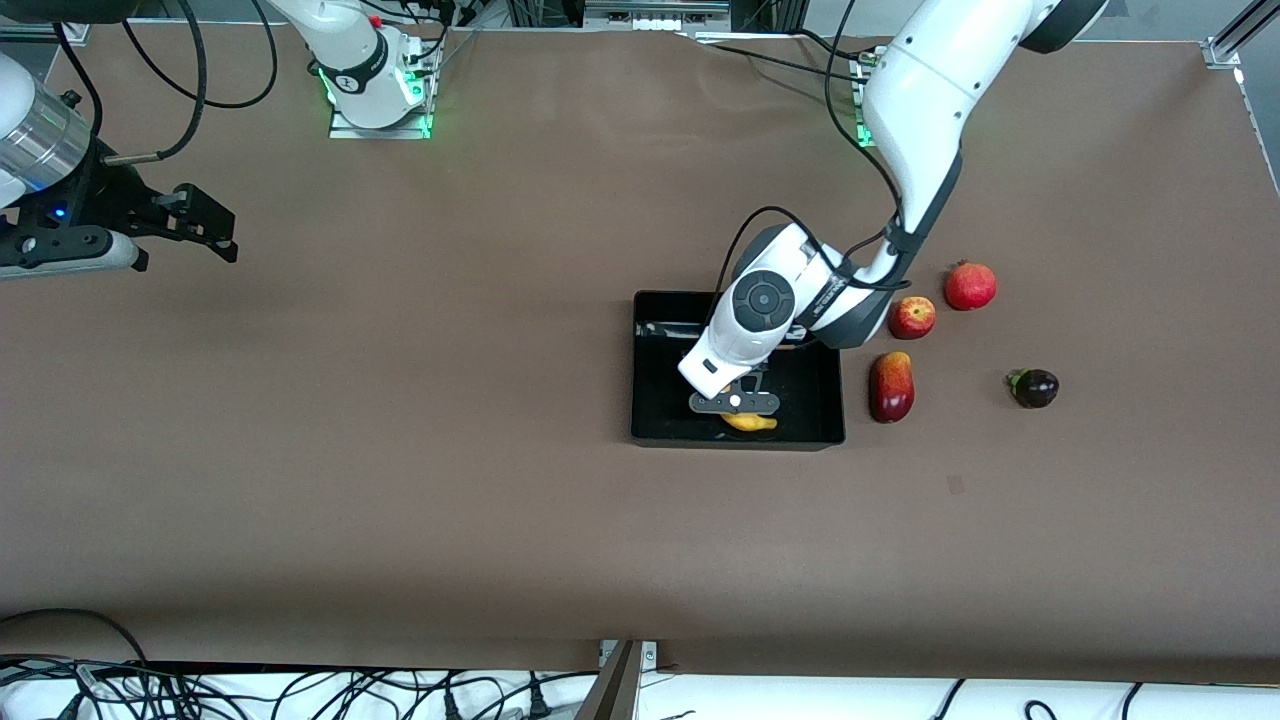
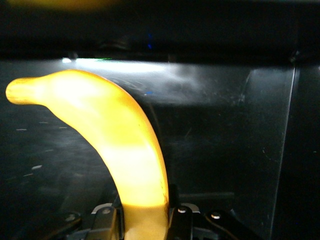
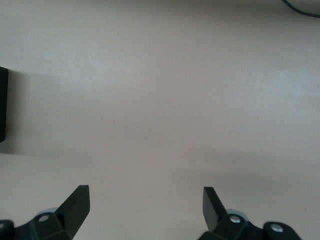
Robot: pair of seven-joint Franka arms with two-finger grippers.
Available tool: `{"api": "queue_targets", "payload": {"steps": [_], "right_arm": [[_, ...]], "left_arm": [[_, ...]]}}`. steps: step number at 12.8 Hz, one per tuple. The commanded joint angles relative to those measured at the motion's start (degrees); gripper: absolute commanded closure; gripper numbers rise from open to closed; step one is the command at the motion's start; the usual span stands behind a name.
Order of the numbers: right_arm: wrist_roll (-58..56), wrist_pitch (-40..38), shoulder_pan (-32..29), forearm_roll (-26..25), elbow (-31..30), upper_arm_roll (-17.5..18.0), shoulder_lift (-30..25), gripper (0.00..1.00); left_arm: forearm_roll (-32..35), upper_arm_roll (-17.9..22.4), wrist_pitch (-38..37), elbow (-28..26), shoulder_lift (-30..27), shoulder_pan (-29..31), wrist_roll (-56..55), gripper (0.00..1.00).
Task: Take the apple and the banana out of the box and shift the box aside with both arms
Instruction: 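Reach into the tray and grasp the yellow banana with the left gripper, then carry the banana out of the tray and set it beside the plum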
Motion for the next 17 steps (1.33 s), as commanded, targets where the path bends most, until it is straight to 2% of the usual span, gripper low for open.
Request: {"api": "queue_targets", "payload": {"steps": [1, 4, 7, 9, 11, 12, 15, 16, 17], "right_arm": [[-0.5, -0.5, -0.7, 0.3, 0.7, 0.5, -0.1, 0.0], [-0.4, -0.5, -0.7, 0.4, 0.7, 0.5, -0.1, 0.0], [-0.5, -0.4, -0.6, 0.4, 0.7, 0.6, -0.1, 0.0], [-0.6, 0.0, -0.3, 1.6, 0.7, 0.8, 0.1, 0.0], [-0.6, 1.1, 2.1, 1.6, 0.7, 0.8, 0.3, 0.0], [-0.6, 2.1, 2.9, 1.6, 0.7, 0.8, 0.4, 0.0], [-0.2, 4.1, 4.5, 1.5, 0.6, 0.8, 0.9, 0.0], [0.1, 4.1, 4.9, 1.1, 0.6, 0.8, 2.0, 0.0], [0.0, 4.4, 4.9, 1.2, 0.6, 0.8, 3.7, 0.0]], "left_arm": [[1.2, 0.5, -11.9, 5.8, -3.7, 1.4, 1.5, 1.0], [1.2, 0.6, -20.3, 11.6, -5.0, 7.0, 10.0, 1.0], [2.5, 0.8, -23.1, 10.5, -5.7, 15.4, 23.9, 1.0], [6.9, 0.8, -22.7, 7.9, -5.4, 21.0, 31.9, 1.0], [11.7, 0.8, -20.4, 5.1, -5.0, 23.9, 38.2, 1.0], [14.1, 0.8, -17.3, 2.0, -5.2, 26.3, 39.8, 1.0], [14.6, 0.8, -4.1, -9.1, -5.6, 30.8, 44.1, 1.0], [14.6, 0.8, -0.4, -11.8, -5.6, 31.7, 44.3, 0.93], [14.6, 0.8, 2.2, -13.5, -5.5, 32.0, 44.3, 0.6]]}}
